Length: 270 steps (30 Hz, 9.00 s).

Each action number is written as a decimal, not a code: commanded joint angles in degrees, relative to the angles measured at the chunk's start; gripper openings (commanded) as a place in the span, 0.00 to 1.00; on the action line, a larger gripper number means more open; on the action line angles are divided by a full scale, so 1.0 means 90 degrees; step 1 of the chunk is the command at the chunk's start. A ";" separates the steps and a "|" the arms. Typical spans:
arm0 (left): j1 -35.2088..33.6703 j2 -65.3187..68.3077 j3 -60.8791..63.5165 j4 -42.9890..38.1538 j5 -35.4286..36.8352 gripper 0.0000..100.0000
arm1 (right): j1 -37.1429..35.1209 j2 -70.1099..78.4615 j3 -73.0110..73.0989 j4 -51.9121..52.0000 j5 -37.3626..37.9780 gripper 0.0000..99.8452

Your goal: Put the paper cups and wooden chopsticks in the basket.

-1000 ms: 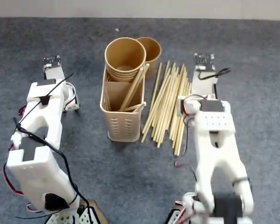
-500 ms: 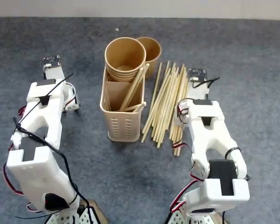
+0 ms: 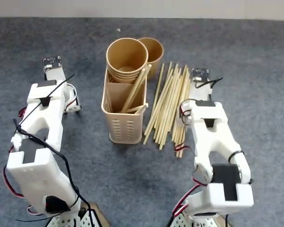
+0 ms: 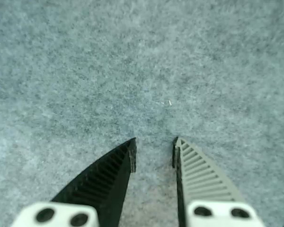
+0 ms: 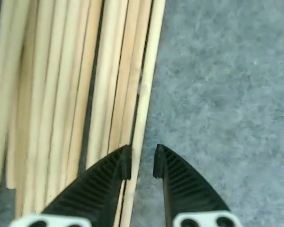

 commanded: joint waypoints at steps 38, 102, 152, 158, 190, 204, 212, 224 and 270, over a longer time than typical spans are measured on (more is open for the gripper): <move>0.0093 -0.0073 0.0015 -0.0156 -0.0068 0.16 | 0.0044 0.0747 -0.0112 -0.0034 0.0137 0.00; 0.0122 -0.0073 0.0005 -0.0205 -0.0430 0.16 | -0.3248 -0.4332 -0.2886 0.0913 0.0557 0.21; 0.0132 -0.0073 0.0024 -0.0166 -0.0430 0.16 | -0.0484 -0.0151 0.0757 -0.1079 0.0010 0.21; 0.0200 -0.0073 0.0024 -0.0166 -0.0430 0.16 | -0.0523 -0.0142 0.0757 -0.1079 0.0010 0.06; 0.0200 -0.0073 0.0024 -0.0195 -0.0430 0.16 | -0.1783 -0.6862 -0.0513 -0.1451 0.0000 0.01; 0.0200 -0.0073 0.0015 -0.0205 -0.0430 0.16 | -0.3219 -0.5934 0.1519 -0.3346 0.0039 0.01; 0.0200 -0.0073 0.0005 -0.0205 -0.0430 0.16 | -0.3209 -0.5944 0.2193 -0.3346 0.0039 0.01; 0.0190 -0.0073 0.0005 -0.0205 -0.0430 0.16 | -0.3209 -0.6051 0.1773 -0.2437 0.0244 0.15; 0.0190 -0.0063 0.0015 -0.0303 -0.0430 0.16 | -0.2799 -0.2789 -0.3219 -0.0269 0.1026 0.15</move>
